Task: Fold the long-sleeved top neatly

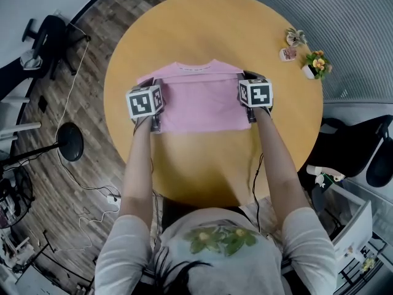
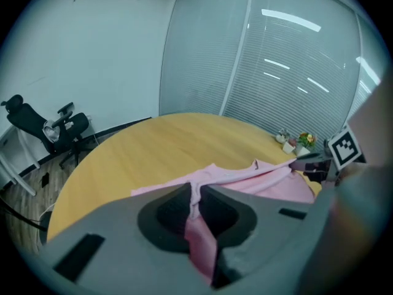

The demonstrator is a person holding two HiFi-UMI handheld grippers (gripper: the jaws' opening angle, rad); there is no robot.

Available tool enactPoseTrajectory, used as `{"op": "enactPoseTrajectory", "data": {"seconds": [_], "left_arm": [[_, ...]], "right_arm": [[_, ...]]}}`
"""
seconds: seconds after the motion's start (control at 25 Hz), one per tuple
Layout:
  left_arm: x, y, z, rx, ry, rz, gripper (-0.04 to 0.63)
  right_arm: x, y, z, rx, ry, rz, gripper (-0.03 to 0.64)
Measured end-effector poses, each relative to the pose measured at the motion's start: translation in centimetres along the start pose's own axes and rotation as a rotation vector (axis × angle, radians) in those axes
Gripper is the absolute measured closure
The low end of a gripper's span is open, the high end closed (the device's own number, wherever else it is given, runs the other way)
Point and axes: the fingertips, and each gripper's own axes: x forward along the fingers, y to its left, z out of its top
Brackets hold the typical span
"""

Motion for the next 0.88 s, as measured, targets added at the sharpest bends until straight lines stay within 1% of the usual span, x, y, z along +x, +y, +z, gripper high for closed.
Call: {"op": "enactPoseTrajectory", "data": {"seconds": [0.16,0.24,0.36,0.48,0.56,0.64,0.76,0.84,0.88], "left_arm": [[1.6,0.4,-1.2,0.08,0.078,0.052,0.554],[2.3,0.4,-1.5,0.087,0.099,0.05,0.554],[2.8,0.5,-1.5,0.07,0.1,0.038,0.554],[2.9,0.6,-1.6,0.072,0.099,0.032,0.554],[2.8,0.3,-1.5,0.071,0.097,0.006,0.554],[2.5,0.0,-1.1,0.049,0.091,-0.035,0.553],[1.9,0.0,0.2,0.004,0.053,-0.077,0.54],[1.6,0.0,1.4,-0.025,0.014,-0.09,0.531],[1.5,0.1,2.1,-0.035,-0.004,-0.092,0.528]], "right_arm": [[1.8,-0.5,-1.4,-0.007,0.08,-0.027,0.581],[2.4,-0.7,-1.9,0.004,0.11,-0.037,0.581],[2.9,-0.8,-1.8,0.011,0.12,-0.038,0.58],[3.1,-0.7,-1.7,0.017,0.124,-0.021,0.581],[2.9,-0.5,-1.5,0.041,0.126,0.011,0.58],[2.4,-0.2,-1.1,0.083,0.114,0.06,0.579],[1.7,0.1,0.0,0.137,0.08,0.118,0.563],[1.5,-0.1,0.7,0.165,0.059,0.136,0.554],[1.4,-0.3,1.1,0.178,0.048,0.136,0.533]]}}
